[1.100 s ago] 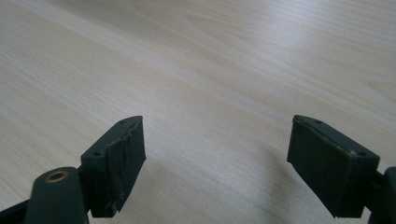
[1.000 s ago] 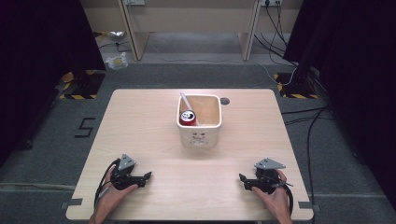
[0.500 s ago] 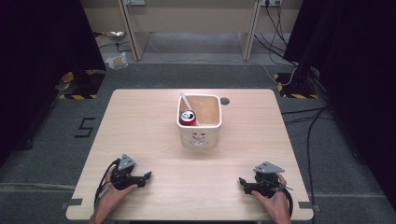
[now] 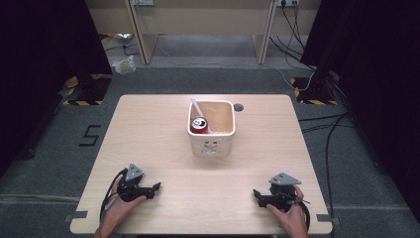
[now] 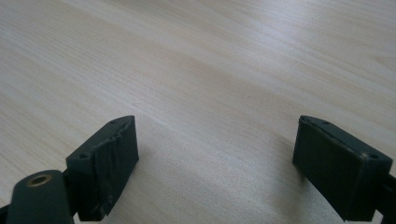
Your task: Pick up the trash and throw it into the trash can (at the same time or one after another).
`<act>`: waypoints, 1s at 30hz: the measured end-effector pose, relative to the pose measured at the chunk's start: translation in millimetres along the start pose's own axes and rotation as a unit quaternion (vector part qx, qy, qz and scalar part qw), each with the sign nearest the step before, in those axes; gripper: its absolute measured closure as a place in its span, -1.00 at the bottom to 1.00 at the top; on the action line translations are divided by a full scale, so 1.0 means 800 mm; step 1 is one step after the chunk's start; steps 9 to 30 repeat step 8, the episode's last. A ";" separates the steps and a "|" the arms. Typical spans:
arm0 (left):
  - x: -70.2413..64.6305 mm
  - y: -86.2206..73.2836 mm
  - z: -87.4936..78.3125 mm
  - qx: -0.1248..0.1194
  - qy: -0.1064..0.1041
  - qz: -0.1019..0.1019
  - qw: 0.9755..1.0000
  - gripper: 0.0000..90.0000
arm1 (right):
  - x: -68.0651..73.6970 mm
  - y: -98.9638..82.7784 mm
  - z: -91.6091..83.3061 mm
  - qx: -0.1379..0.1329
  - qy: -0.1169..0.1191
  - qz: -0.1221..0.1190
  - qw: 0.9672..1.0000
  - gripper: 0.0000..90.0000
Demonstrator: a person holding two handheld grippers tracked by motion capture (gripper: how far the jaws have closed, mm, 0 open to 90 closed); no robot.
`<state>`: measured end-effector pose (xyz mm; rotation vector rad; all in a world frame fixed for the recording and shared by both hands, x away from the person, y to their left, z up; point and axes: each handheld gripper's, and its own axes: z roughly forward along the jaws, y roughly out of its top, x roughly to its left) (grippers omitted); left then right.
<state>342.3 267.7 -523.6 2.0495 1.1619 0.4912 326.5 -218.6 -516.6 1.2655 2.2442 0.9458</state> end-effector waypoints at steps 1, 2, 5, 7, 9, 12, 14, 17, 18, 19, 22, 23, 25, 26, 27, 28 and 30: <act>0.000 0.000 0.000 0.000 0.000 0.000 1.000 -0.68 | 0.000 0.000 0.000 0.000 0.000 0.000 1.000 -0.68; 0.000 0.000 0.000 0.000 0.000 0.000 1.000 -0.68 | 0.000 0.000 0.000 0.000 0.000 -0.001 1.000 -0.68; 0.000 0.000 0.000 -0.001 0.000 0.000 1.000 -0.68 | 0.000 0.000 0.000 0.000 0.000 0.000 1.000 -0.68; 0.000 0.000 0.000 -0.001 0.000 0.000 1.000 -0.68 | 0.000 0.000 0.000 0.000 0.000 0.000 1.000 -0.68; 0.000 0.000 0.000 0.000 0.000 0.000 1.000 -0.68 | 0.000 0.000 0.000 0.000 -0.001 0.000 1.000 -0.68; 0.000 0.000 0.000 0.000 0.000 0.000 1.000 -0.68 | 0.000 0.000 0.000 0.000 -0.001 0.000 1.000 -0.68; 0.000 0.000 0.000 0.000 0.000 0.000 1.000 -0.68 | 0.000 0.000 0.000 0.000 -0.001 0.000 1.000 -0.68; 0.000 0.000 0.000 0.000 0.000 0.000 1.000 -0.68 | 0.000 0.000 0.000 0.000 -0.001 0.000 1.000 -0.68; 0.000 0.000 0.000 0.000 0.000 0.000 1.000 -0.68 | 0.000 0.000 0.000 0.000 -0.001 0.000 1.000 -0.68; 0.000 0.000 0.000 0.000 0.000 0.000 1.000 -0.68 | 0.000 0.000 0.000 0.000 -0.001 0.000 1.000 -0.68; 0.000 0.000 0.000 0.000 0.000 0.000 1.000 -0.68 | 0.000 0.000 0.000 0.000 -0.001 0.000 1.000 -0.68; 0.000 0.000 0.000 0.000 0.000 0.000 1.000 -0.68 | 0.000 0.000 0.000 0.000 -0.001 0.000 1.000 -0.68; 0.000 0.000 0.000 0.000 0.000 0.000 1.000 -0.68 | 0.000 0.000 0.000 0.000 -0.001 0.000 1.000 -0.68; 0.000 0.000 0.000 0.000 0.000 0.000 1.000 -0.68 | 0.000 0.000 0.000 0.000 -0.001 0.000 1.000 -0.68; 0.000 0.000 0.000 0.000 0.000 0.000 1.000 -0.68 | 0.000 0.000 0.000 0.000 -0.001 0.000 1.000 -0.68; 0.000 0.000 0.000 0.000 0.000 0.000 1.000 -0.68 | 0.000 0.000 0.000 0.000 -0.001 0.000 1.000 -0.68; 0.000 0.000 0.000 0.000 0.000 0.000 1.000 -0.68 | 0.000 0.000 0.000 0.000 -0.001 0.000 1.000 -0.68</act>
